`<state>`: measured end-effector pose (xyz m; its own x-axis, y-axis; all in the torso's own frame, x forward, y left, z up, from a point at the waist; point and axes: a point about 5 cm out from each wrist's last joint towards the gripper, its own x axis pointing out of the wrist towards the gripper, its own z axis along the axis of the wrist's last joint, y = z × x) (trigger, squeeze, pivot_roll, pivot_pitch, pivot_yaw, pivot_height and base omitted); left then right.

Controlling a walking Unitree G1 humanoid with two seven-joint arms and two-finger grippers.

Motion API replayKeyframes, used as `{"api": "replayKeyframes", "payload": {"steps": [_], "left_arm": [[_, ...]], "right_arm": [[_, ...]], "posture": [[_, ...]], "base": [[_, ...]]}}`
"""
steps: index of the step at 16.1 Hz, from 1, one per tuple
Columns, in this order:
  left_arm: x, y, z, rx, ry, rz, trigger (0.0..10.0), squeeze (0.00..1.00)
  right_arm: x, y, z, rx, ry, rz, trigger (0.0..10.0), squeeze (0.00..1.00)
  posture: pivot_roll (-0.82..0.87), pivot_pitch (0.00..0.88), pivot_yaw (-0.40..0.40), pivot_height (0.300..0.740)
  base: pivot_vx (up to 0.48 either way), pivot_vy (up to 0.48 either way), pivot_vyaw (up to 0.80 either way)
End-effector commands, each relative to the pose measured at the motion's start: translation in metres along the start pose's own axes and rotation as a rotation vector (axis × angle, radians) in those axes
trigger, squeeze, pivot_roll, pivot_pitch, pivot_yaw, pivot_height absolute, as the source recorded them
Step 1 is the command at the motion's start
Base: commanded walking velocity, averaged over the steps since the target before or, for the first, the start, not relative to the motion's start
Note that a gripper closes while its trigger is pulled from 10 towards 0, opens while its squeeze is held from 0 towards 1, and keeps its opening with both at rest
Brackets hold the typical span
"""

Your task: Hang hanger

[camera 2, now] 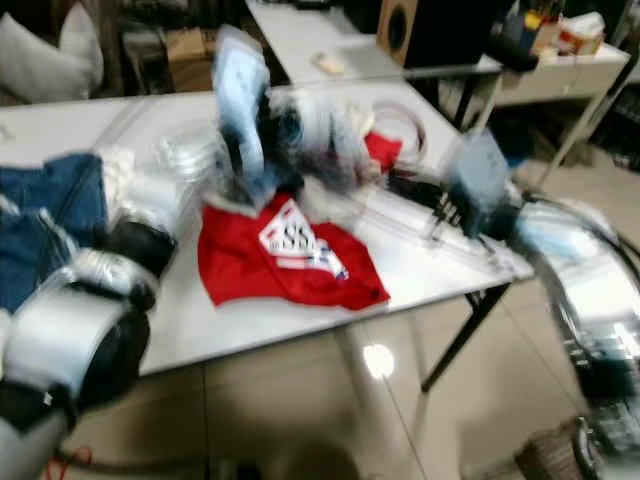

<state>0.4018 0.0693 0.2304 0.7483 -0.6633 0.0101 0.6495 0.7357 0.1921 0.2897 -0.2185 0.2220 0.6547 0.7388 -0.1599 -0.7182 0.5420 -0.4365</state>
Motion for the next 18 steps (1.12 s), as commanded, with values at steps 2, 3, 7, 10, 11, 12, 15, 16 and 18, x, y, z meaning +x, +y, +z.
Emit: {"api": "replayKeyframes", "payload": {"steps": [2, 3, 7, 10, 11, 12, 15, 16, 18], "left_arm": [[-0.005, 0.007, -0.011, 0.042, 0.056, 0.041, 10.0, 0.0], [-0.015, 0.017, -0.023, 0.066, 0.132, 0.047, 10.0, 0.88], [-0.024, 0.02, -0.039, 0.155, 0.261, -0.039, 10.0, 1.0], [-0.03, 0.017, -0.055, 0.206, 0.33, -0.085, 10.0, 1.0], [-0.031, 0.018, -0.059, 0.203, 0.337, -0.051, 10.0, 1.0], [-0.031, 0.018, -0.059, 0.203, 0.337, -0.051, 10.0, 1.0], [-0.022, 0.036, -0.021, -0.006, 0.109, 0.146, 10.0, 1.0], [-0.021, 0.037, -0.014, -0.01, 0.081, 0.149, 10.0, 1.0], [-0.02, 0.035, -0.01, 0.049, 0.073, 0.111, 10.0, 1.0]], "right_arm": [[-0.018, 0.004, 0.01, -0.009, 0.001, 0.002, 10.0, 0.0], [-0.052, 0.017, 0.017, 0.002, 0.076, 0.017, 10.0, 0.0], [-0.087, 0.018, 0.026, -0.024, 0.195, 0.068, 10.0, 0.0], [-0.118, -0.007, 0.071, -0.056, 0.114, -0.004, 10.0, 0.0], [-0.124, -0.009, 0.085, -0.065, 0.083, -0.007, 10.0, 0.0], [-0.124, -0.009, 0.085, -0.065, 0.083, -0.007, 10.0, 0.0], [-0.092, -0.007, 0.041, 0.044, 0.153, -0.161, 10.0, 0.0], [-0.082, -0.001, 0.033, 0.077, 0.134, -0.157, 10.0, 0.0], [-0.071, 0.004, 0.028, 0.107, 0.098, -0.163, 10.0, 0.0]], "posture": [[-0.17, 0.0, 0.054, 0.74], [-0.18, 0.0, 0.064, 0.74], [-0.18, 0.0, 0.072, 0.74], [-0.18, 0.0, 0.073, 0.74], [-0.18, 0.0, 0.071, 0.74], [-0.18, 0.0, 0.071, 0.74], [-0.19, 0.0, 0.069, 0.74], [-0.19, 0.0, 0.066, 0.74], [-0.18, 0.0, 0.063, 0.74]], "base": [[0.0, 0.0, 0.0], [0.0, 0.0, 0.0], [0.0, 0.0, 0.0], [0.0, 0.0, 0.0], [0.0, 0.0, 0.0], [0.0, 0.0, 0.0], [0.0, 0.0, 0.0], [0.0, 0.0, 0.0], [0.0, 0.0, 0.0]]}}
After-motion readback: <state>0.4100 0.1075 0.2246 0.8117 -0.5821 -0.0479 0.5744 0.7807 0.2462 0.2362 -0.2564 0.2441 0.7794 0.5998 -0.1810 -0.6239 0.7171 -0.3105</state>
